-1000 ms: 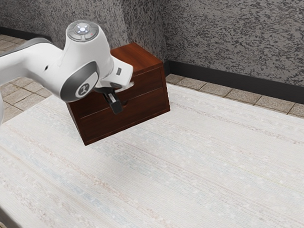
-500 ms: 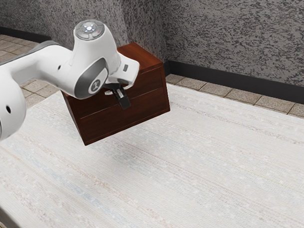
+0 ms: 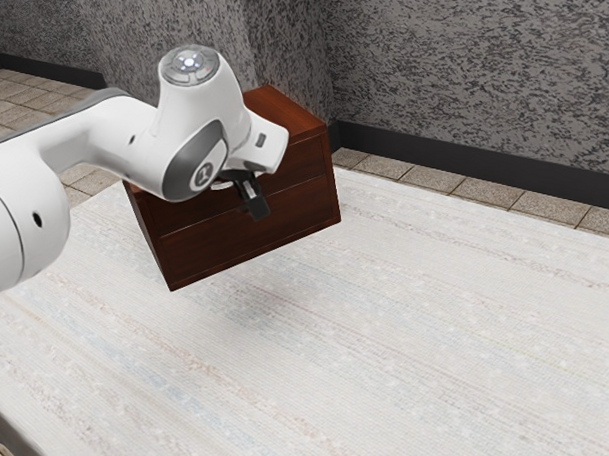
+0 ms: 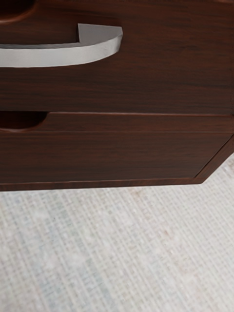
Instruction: Pull the drawer handle with one arm to open the drawer
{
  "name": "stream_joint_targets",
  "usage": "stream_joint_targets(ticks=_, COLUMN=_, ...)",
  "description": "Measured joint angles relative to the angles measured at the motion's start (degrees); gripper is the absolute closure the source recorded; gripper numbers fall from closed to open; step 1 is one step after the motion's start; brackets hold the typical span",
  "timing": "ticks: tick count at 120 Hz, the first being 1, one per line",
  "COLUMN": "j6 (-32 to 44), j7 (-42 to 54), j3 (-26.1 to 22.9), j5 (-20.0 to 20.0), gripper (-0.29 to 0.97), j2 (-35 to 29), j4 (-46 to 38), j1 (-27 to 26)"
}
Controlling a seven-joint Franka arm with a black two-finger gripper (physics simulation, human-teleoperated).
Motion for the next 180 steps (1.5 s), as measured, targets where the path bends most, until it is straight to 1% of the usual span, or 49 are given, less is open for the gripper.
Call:
stream_joint_targets(ticks=29, j6=0.23, j7=1.49, j3=0.05, j5=-1.97, gripper=0.00, j2=-1.91, j4=1.61, j1=0.06)
stream_joint_targets(ticks=65, j6=0.32, j7=2.91, j3=0.07, j5=-2.49, gripper=0.00, j2=-1.97, j4=1.79, j1=0.12)
stream_joint_targets(ticks=93, j6=0.33, j7=4.12, j3=0.18, j5=-4.14, gripper=0.00, j2=-1.82, j4=1.75, j1=0.18)
stream_joint_targets(ticks=180, j6=0.34, j7=6.32, j3=0.21, j5=-5.12, gripper=0.00, j2=-1.35, j4=1.28, j1=0.27)
